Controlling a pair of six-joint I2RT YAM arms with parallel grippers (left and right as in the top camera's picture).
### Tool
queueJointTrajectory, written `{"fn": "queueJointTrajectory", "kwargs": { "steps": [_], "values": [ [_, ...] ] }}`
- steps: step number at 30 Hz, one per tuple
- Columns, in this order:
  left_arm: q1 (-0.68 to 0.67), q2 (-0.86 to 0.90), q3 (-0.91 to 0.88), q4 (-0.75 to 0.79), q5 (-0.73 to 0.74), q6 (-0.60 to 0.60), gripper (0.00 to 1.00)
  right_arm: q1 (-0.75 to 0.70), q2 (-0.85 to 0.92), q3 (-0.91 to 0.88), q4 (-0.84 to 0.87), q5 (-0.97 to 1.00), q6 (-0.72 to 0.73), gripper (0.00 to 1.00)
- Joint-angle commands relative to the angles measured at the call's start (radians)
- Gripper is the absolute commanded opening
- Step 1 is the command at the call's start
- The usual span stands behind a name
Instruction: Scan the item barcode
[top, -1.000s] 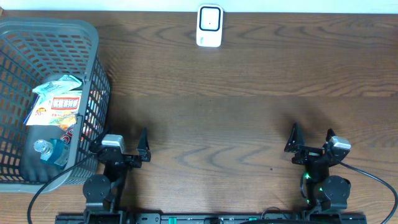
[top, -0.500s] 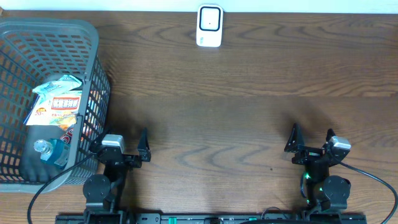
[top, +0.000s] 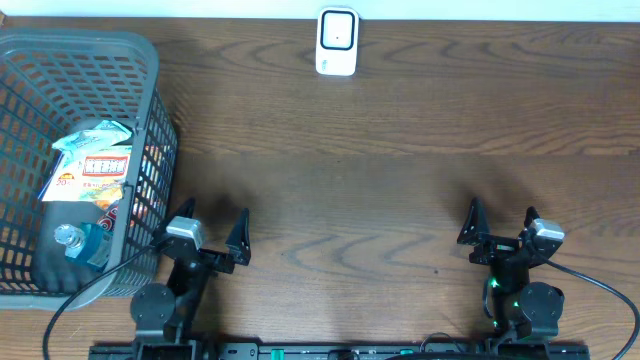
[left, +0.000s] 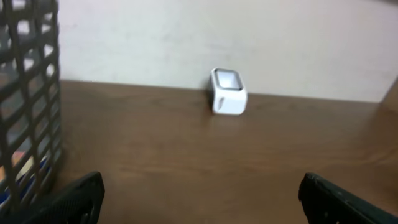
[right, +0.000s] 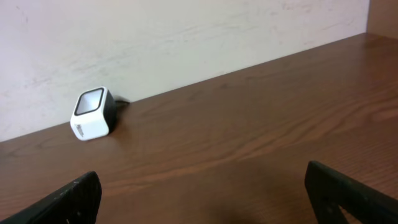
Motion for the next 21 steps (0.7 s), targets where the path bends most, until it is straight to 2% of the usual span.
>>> {"fn": "queueJointTrajectory", "kwargs": {
  "steps": [1,8,19,21],
  "values": [
    [-0.003,0.007,0.095,0.01,0.08,-0.039,1.0,0.015,-0.005,-0.004,0.001,0.009,-0.013,0.99],
    [-0.003,0.1,0.224,0.004,0.133,-0.079,1.0,0.015,-0.005,-0.004,0.001,0.009,-0.013,0.99],
    [-0.003,0.458,0.504,-0.041,0.277,-0.143,1.0,0.015,-0.005,-0.004,0.001,0.009,-0.013,0.99],
    [-0.003,0.517,0.552,-0.055,0.344,-0.143,1.0,0.015,-0.005,-0.004,0.001,0.009,-0.013,0.99]
  ]
}}
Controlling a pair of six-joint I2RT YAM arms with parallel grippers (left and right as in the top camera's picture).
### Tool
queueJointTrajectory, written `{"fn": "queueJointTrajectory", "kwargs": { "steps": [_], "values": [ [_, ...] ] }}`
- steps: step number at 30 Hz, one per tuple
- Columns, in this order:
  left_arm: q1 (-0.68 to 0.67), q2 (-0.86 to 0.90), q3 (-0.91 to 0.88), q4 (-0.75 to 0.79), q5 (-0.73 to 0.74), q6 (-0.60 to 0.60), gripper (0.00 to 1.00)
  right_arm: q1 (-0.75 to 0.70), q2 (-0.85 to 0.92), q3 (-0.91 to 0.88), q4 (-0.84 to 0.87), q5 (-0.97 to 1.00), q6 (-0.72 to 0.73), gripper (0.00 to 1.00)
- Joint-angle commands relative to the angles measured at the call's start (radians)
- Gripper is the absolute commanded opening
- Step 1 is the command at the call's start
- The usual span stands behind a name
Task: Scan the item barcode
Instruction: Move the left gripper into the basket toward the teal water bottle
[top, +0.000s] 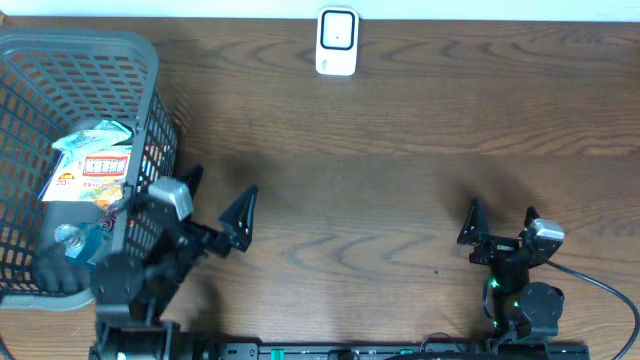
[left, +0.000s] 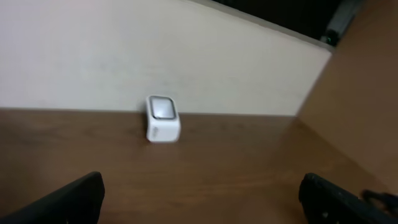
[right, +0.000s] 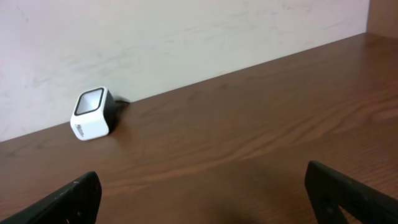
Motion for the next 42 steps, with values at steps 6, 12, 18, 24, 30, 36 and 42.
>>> {"fn": "queueJointTrajectory", "kwargs": {
  "steps": [6,12,18,24,30,36,42],
  "values": [
    [-0.003,0.163,0.101,-0.069,0.393,-0.024,1.0,0.015,-0.005,-0.004,0.001,0.009,-0.013,0.99],
    [-0.003,0.21,0.101,-0.047,0.4,-0.063,1.0,0.015,-0.005,-0.004,0.001,0.009,-0.013,0.99],
    [0.008,0.23,0.163,0.047,0.37,-0.198,1.0,0.015,-0.005,-0.004,0.001,0.009,-0.013,0.99],
    [0.088,0.348,0.463,-0.121,0.221,-0.211,0.98,0.015,-0.005,-0.004,0.001,0.009,-0.013,0.99],
    [0.221,0.524,0.838,-0.61,-0.222,-0.262,0.98,0.015,-0.005,-0.004,0.001,0.009,-0.013,0.99],
    [0.34,0.664,1.07,-0.975,-0.557,-0.462,0.98,0.015,-0.005,-0.004,0.001,0.009,-0.013,0.99],
    [0.432,0.728,1.067,-1.195,-0.653,-0.854,0.98,0.015,-0.005,-0.004,0.001,0.009,-0.013,0.99]
  ]
}}
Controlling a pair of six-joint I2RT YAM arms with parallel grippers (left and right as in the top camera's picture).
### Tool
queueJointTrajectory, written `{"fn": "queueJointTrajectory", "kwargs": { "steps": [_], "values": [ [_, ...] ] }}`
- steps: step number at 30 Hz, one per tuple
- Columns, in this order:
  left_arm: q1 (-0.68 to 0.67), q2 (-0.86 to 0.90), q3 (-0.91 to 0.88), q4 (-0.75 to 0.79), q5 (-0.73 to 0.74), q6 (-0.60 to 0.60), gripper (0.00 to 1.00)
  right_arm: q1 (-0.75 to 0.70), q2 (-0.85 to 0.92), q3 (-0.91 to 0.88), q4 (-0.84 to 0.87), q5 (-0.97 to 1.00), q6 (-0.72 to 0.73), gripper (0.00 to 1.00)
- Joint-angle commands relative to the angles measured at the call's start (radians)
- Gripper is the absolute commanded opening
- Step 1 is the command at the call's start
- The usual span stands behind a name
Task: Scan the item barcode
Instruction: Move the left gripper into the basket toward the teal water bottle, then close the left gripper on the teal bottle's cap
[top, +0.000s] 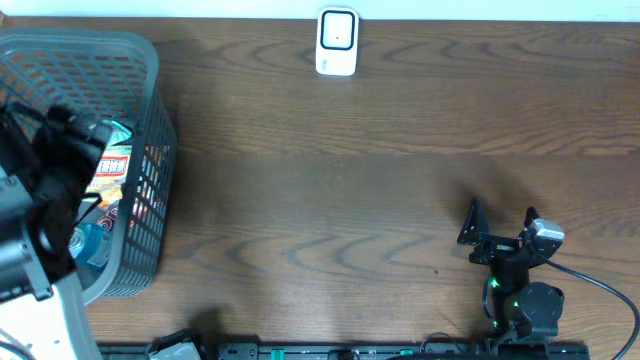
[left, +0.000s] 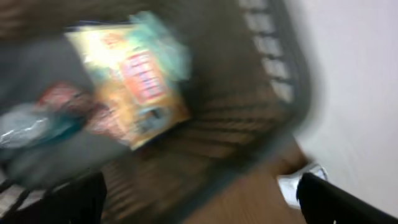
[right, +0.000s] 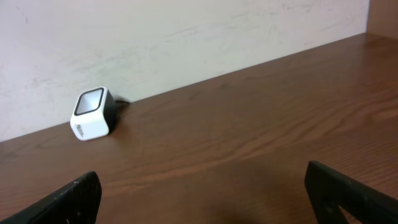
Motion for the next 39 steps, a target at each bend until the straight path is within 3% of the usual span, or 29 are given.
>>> {"fn": "queueJointTrajectory", "kwargs": {
  "steps": [1,4,10,21,29,34,39],
  "values": [
    [0.046,0.043,0.01,-0.1,-0.148,-0.337,0.98,0.015,-0.005,-0.004,0.001,0.009,-0.013,0.99],
    [0.072,0.093,0.007,-0.183,-0.208,-0.5,0.98,0.015,-0.005,-0.004,0.001,0.009,-0.013,0.99],
    [0.073,0.177,-0.005,-0.209,-0.212,-0.521,0.98,0.015,-0.005,-0.004,0.001,0.009,-0.013,0.99],
    [0.118,0.318,-0.031,-0.373,-0.216,-0.889,0.98,0.015,-0.005,-0.004,0.001,0.009,-0.013,0.99],
    [0.157,0.327,-0.05,-0.383,-0.229,-0.952,0.98,0.015,-0.005,-0.004,0.001,0.009,-0.013,0.99],
    [0.156,0.327,-0.118,-0.377,-0.272,-1.054,0.98,0.015,-0.005,-0.004,0.001,0.009,-0.013,0.99],
    [0.156,0.332,-0.206,-0.276,-0.299,-1.077,0.98,0.015,-0.005,-0.004,0.001,0.009,-0.013,0.99]
  ]
}}
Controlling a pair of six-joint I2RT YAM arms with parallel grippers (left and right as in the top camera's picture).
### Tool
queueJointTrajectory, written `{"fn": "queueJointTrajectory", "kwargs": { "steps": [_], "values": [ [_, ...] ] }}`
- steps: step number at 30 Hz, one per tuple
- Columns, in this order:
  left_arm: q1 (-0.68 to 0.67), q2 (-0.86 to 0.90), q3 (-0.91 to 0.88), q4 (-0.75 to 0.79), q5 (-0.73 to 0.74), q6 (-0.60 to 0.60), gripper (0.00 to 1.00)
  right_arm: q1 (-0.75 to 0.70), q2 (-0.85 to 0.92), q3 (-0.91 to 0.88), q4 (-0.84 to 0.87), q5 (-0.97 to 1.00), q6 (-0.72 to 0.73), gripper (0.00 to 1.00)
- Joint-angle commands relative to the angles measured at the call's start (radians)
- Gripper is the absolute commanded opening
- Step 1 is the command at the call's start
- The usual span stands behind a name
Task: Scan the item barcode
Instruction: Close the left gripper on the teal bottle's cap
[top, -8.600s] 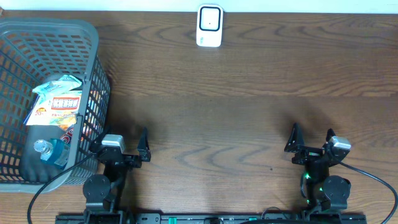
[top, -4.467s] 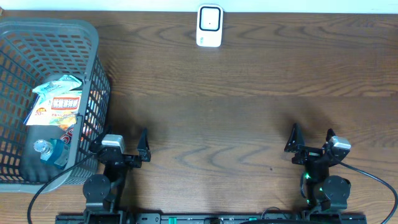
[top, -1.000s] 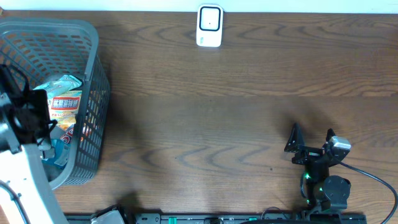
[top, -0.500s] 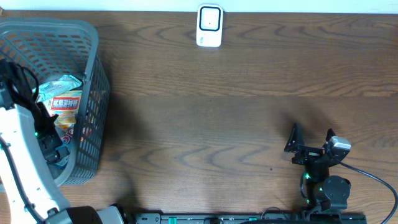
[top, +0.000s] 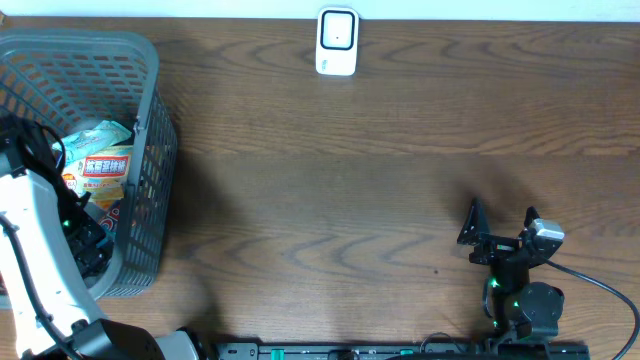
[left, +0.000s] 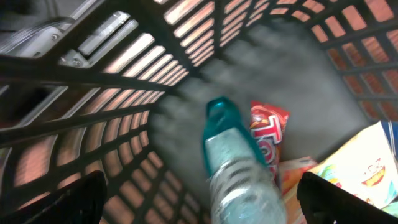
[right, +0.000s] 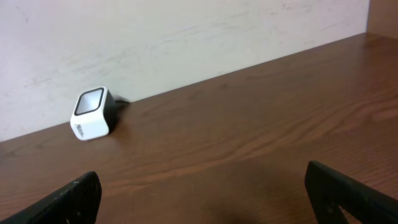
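A white barcode scanner (top: 337, 42) stands at the table's far edge, also seen in the right wrist view (right: 93, 114). In the grey mesh basket (top: 150, 120) lie a clear bottle with a teal cap (left: 239, 171), a red wrapper (left: 272, 129) and a yellow-orange snack packet (top: 103, 166). My left gripper (left: 200, 210) is down inside the basket, open, with the bottle lying between its spread fingers. My right gripper (right: 205, 202) rests open low over the table at the near right.
The basket walls (left: 93, 68) close round the left gripper on the near and left sides. The left arm's white link (top: 35, 260) reaches over the basket's near rim. A wall runs behind the scanner.
The left gripper has gone from above the basket's contents down into the basket, close over the bottle. The right arm has not moved.
Both grippers first rested open at the table's near edge, facing the scanner. Then the left arm was raised and turned. Later it was over the basket, looking down at the packets. Now it is low inside the basket at the bottle. The right arm stayed still throughout.
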Motion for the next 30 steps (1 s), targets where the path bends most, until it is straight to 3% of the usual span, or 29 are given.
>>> {"fn": "queueJointTrajectory", "kwargs": {
  "steps": [1,19,25,28,30],
  "values": [
    [0.002,0.006,-0.058,0.055,-0.05,-0.05,0.98,0.015,-0.005,-0.004,0.001,0.009,-0.013,0.99],
    [0.002,0.163,-0.092,0.175,-0.071,-0.046,0.98,0.015,-0.005,-0.004,0.001,0.009,-0.013,0.99],
    [0.002,0.177,-0.092,0.171,-0.072,0.01,0.92,0.015,-0.005,-0.004,0.001,0.009,-0.013,0.99],
    [0.002,0.177,-0.092,0.156,-0.094,0.01,0.66,0.015,-0.005,-0.004,0.001,0.009,-0.013,0.99],
    [0.002,0.177,-0.092,0.148,-0.114,0.011,0.59,0.015,-0.005,-0.004,0.001,0.009,-0.013,0.99]
  ]
}}
